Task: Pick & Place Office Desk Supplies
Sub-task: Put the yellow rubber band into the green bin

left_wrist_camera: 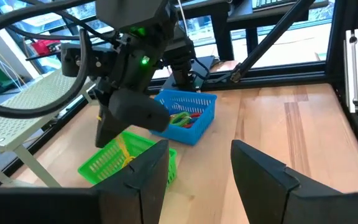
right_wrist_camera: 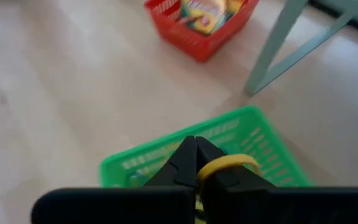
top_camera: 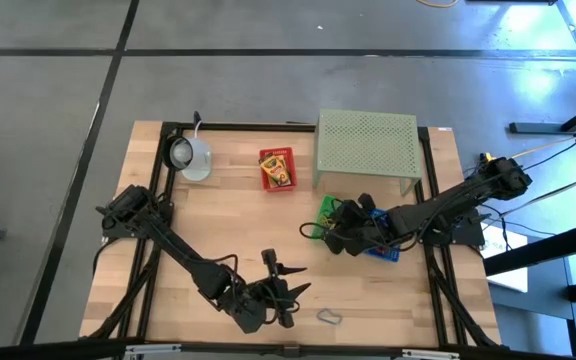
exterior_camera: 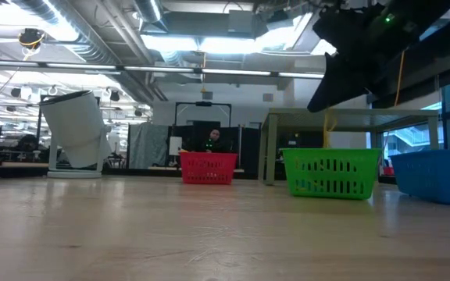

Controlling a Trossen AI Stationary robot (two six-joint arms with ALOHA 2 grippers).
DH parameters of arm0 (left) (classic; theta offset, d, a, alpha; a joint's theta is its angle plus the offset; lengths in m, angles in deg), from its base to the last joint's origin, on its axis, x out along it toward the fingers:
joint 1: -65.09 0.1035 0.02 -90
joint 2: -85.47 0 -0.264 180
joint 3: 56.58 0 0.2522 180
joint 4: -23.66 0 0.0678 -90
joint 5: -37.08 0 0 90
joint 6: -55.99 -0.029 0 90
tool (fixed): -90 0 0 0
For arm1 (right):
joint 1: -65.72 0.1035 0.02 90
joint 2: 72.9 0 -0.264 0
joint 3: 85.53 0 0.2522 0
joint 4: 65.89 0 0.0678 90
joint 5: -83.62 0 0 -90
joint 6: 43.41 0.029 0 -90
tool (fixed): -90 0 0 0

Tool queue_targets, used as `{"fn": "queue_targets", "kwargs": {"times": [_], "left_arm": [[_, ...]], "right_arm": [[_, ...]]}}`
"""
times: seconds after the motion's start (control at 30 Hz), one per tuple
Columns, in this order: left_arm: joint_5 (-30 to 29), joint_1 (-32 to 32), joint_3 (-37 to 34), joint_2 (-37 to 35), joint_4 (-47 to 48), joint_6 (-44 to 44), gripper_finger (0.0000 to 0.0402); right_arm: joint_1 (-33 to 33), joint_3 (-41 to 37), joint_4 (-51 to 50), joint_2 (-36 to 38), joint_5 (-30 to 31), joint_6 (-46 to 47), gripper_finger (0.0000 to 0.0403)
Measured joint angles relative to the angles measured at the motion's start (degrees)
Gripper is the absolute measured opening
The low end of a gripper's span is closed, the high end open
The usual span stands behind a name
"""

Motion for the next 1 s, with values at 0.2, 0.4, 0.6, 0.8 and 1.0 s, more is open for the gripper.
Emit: {"fn": "queue_targets", "kwargs": {"times": [0.2,0.4,0.6,0.8,1.0], "left_arm": [[0.0,0.0,0.0,0.0,0.0,0.0,0.0169],[0.4,0.0,0.0,0.0,0.0,0.0,0.0169],[1.0,0.0,0.0,0.0,0.0,0.0,0.0169],[1.0,0.0,0.0,0.0,0.0,0.0,0.0169],[1.7,0.0,0.0,0.0,0.0,0.4,0.0169]], "right_arm": [[0.0,0.0,0.8,0.0,-2.6,0.7,0.0045],[0.0,0.0,0.8,0.0,-3.4,0.7,0.0111],[0.0,0.0,0.7,0.0,-8.0,0.6,0.0176],[0.0,0.0,0.7,0.0,-14.6,0.6,0.0215],[0.1,0.0,0.7,0.0,-18.1,0.6,0.0224]]}}
